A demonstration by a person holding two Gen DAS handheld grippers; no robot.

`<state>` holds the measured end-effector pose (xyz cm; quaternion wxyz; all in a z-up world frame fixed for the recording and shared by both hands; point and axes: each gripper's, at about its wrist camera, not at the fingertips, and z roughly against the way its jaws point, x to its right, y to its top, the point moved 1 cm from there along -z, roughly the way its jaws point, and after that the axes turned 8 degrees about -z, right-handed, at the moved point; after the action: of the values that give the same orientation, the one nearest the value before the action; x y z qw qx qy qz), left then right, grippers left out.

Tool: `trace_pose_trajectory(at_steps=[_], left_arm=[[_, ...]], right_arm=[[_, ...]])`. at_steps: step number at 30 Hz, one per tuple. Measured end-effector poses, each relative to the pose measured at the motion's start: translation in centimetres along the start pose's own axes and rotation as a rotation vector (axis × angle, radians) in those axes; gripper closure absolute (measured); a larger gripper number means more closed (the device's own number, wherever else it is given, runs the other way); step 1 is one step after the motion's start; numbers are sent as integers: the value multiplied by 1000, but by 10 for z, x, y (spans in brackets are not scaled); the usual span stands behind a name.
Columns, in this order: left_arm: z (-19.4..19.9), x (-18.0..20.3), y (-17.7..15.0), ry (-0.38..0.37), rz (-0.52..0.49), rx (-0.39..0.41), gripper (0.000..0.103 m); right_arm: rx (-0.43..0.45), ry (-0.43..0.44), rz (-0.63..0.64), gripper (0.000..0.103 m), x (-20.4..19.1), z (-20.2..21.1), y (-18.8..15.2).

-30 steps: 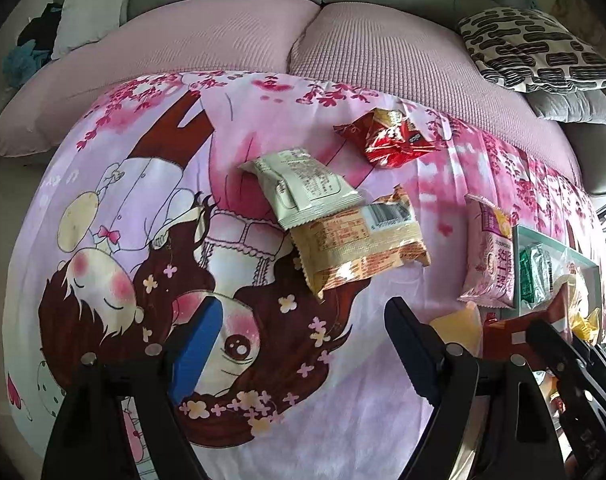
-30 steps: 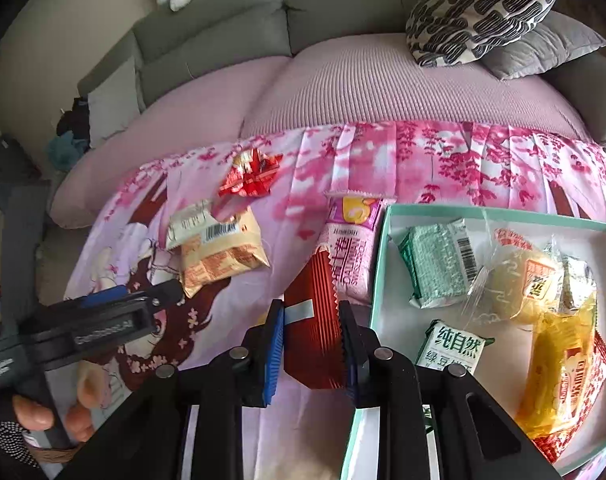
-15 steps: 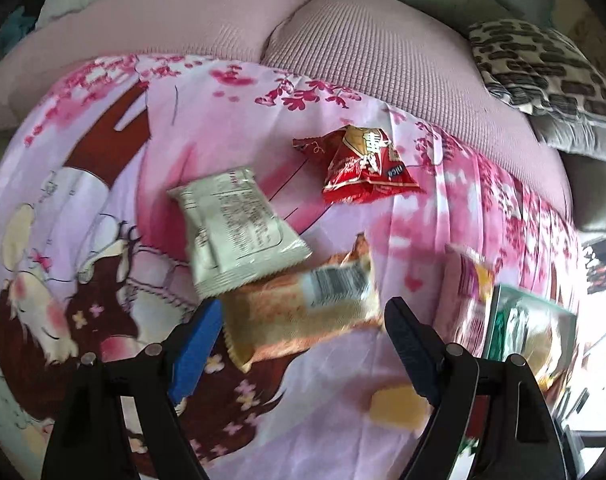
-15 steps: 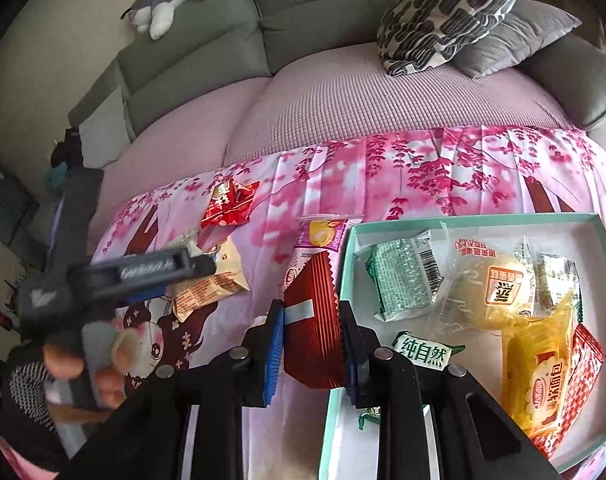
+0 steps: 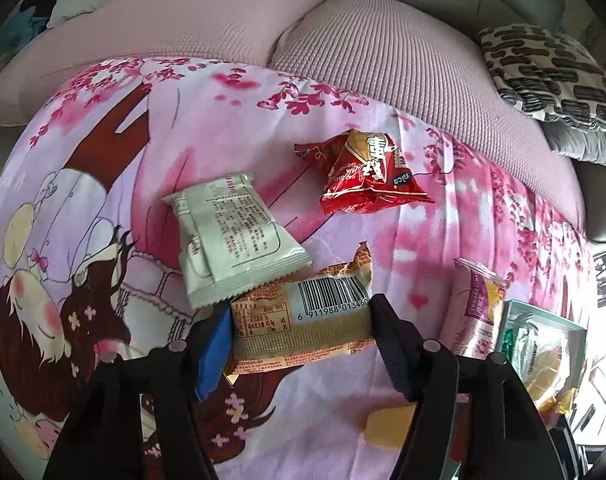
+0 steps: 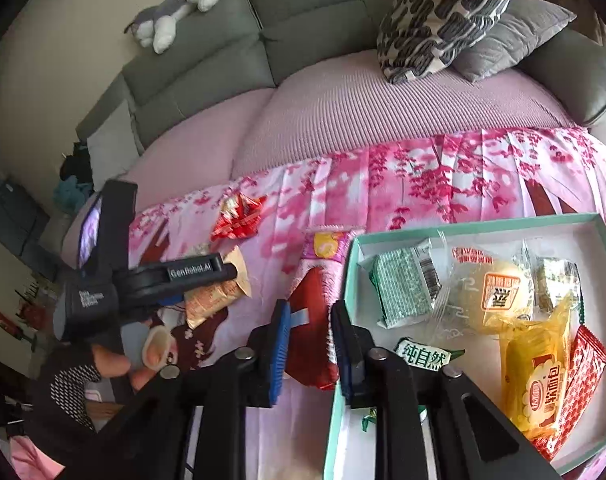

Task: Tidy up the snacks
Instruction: 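Close the left tool on the beige barcode biscuit pack and lift it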

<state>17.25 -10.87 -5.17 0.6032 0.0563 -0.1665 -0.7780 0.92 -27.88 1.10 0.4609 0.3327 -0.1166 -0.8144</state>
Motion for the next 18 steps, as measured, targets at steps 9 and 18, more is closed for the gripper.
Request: trace_pose_trajectory(at_steps=[9,18], left_arm=[[44,-3,-22,-23,-7,91,36],[59,-40,-63,-10,58,87,36]], right_arm=[[-46,-10,-15,82,9,-11,-3],[-88,-33,47,82,-10,-32,-14]])
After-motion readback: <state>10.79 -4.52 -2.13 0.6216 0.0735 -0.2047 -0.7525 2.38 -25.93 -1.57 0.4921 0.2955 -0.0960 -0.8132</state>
